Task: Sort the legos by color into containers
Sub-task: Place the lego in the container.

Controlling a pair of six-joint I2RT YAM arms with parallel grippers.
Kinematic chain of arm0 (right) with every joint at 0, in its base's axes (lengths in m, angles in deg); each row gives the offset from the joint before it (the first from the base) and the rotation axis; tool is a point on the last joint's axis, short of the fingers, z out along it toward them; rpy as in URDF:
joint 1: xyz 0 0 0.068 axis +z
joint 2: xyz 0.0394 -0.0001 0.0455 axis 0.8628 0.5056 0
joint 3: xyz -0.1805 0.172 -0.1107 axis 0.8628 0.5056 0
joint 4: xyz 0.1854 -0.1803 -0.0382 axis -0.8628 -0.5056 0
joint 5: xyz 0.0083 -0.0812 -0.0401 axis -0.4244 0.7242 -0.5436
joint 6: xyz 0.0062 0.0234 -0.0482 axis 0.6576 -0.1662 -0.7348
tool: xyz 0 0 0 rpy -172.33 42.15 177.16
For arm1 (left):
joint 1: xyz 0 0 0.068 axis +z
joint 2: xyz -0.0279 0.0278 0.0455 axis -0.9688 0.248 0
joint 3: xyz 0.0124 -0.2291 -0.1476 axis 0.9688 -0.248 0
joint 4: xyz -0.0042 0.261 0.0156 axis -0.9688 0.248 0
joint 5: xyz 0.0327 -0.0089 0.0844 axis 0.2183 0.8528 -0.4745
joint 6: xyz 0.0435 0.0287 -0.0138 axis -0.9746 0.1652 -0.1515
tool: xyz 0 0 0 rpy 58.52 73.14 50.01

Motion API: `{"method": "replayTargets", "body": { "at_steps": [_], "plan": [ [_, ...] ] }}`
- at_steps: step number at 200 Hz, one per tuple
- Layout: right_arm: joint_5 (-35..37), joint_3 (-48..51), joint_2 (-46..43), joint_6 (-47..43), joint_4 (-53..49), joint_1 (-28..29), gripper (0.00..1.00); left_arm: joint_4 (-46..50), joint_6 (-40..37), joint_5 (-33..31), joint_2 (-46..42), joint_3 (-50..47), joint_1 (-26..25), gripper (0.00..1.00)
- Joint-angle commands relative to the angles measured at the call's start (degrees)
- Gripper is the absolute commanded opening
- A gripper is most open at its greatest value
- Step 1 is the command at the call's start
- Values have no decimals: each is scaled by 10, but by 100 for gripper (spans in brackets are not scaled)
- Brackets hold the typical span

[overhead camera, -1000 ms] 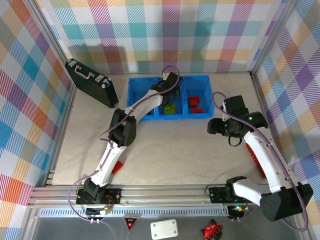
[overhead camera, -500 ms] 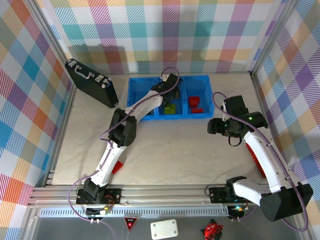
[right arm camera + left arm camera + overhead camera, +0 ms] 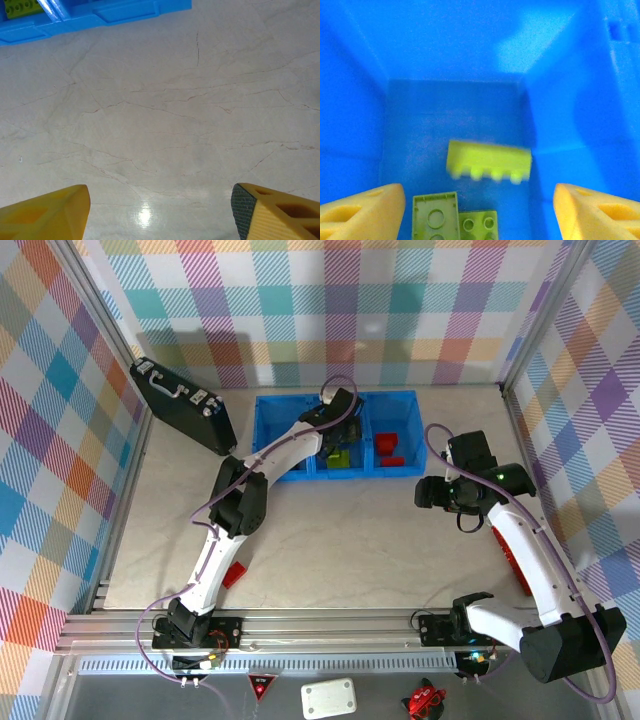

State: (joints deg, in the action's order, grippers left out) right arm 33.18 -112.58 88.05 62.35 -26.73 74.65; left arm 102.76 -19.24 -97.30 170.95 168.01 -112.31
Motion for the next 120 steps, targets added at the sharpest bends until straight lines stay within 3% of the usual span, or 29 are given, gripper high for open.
{"method": "replayTargets", "body": {
  "at_steps": [1, 73, 120],
  "plan": [
    [-6, -6, -13, 9, -4, 2, 76, -3, 2, 2, -34, -4, -2, 78],
    [-15, -5, -11, 8, -1, 2, 76, 47, 11, 38, -76, -11, -3, 71],
    [-28, 5, 0, 7, 9, 3, 76, 88, 6, 60, -143, -90, -3, 68]
  ]
}}
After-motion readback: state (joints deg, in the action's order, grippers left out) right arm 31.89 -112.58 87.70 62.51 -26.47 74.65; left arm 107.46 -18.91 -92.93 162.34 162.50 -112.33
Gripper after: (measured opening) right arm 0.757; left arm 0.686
